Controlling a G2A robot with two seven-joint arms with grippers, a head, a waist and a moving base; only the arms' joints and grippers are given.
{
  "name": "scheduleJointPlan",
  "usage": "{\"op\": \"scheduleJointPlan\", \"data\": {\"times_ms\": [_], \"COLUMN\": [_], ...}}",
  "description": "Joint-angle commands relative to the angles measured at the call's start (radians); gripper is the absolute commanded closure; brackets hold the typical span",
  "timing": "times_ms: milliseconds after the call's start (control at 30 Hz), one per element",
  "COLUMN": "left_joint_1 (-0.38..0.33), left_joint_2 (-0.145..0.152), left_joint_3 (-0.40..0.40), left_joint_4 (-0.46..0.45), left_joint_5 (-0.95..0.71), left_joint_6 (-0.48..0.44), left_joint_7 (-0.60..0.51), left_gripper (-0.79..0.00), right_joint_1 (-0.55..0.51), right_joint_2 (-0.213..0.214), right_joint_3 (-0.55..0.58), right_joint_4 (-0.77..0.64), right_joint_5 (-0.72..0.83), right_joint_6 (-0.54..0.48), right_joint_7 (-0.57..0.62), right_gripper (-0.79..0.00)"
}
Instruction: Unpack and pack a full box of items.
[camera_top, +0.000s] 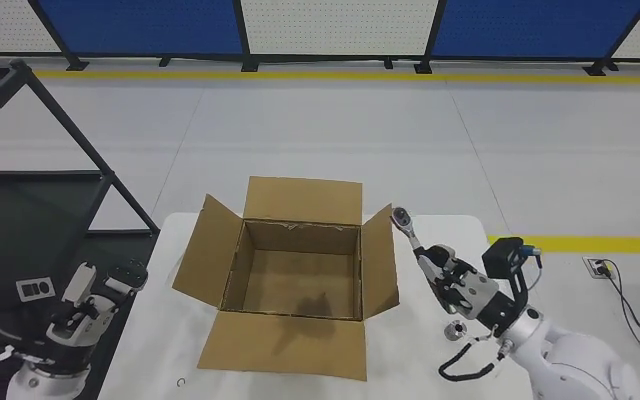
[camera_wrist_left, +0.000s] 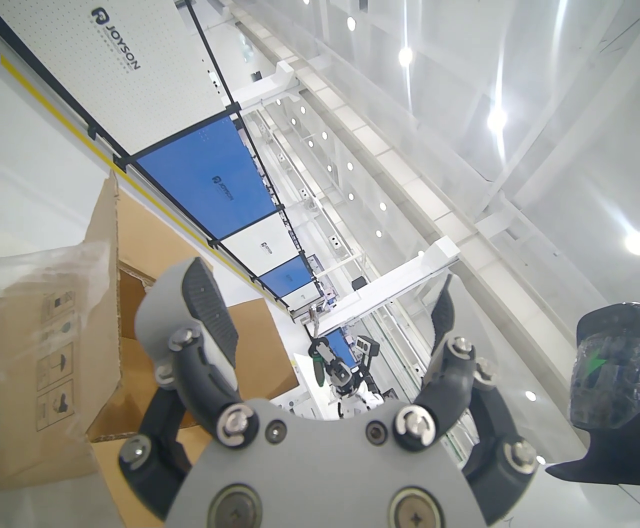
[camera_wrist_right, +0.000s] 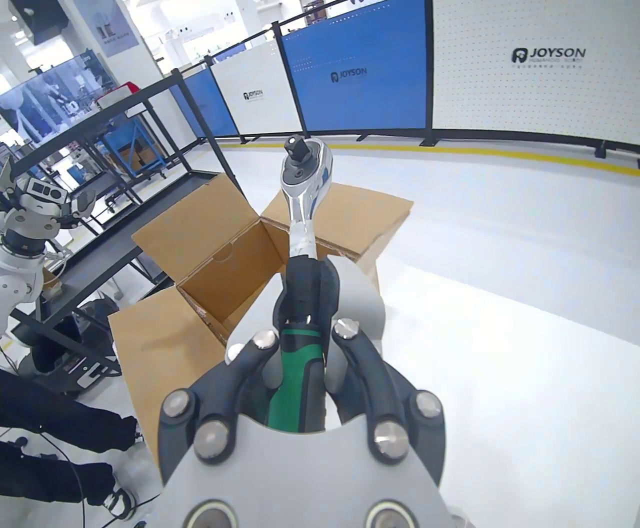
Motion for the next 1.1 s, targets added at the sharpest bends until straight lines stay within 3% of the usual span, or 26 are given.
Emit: {"op": "scheduleJointPlan", "data": {"times_ms": [0,533,1067], "left_joint_1": [-0.003,-0.034,-0.039], "left_joint_2": [0.0,0.004,0.007], "left_joint_3": [0.004,0.04,0.048], "left_joint_4": [-0.002,-0.011,-0.015], "left_joint_5": [0.001,0.029,0.028], "left_joint_6": [0.001,0.018,0.023], "left_joint_7": [-0.002,-0.018,-0.011], "left_gripper": [-0.785,-0.785,-0.785], "right_joint_1": [-0.029,-0.247,-0.246], "right_joint_2": [0.003,0.019,0.028], "right_joint_3": [0.014,0.041,-0.058], "right_joint_4": [0.004,0.082,0.276], "right_joint_5": [0.005,0.021,-0.02], "right_joint_6": [0.003,0.038,0.127], "right_joint_7": [-0.014,-0.104,-0.108], "right_gripper": [0.0,0.0,0.0]}}
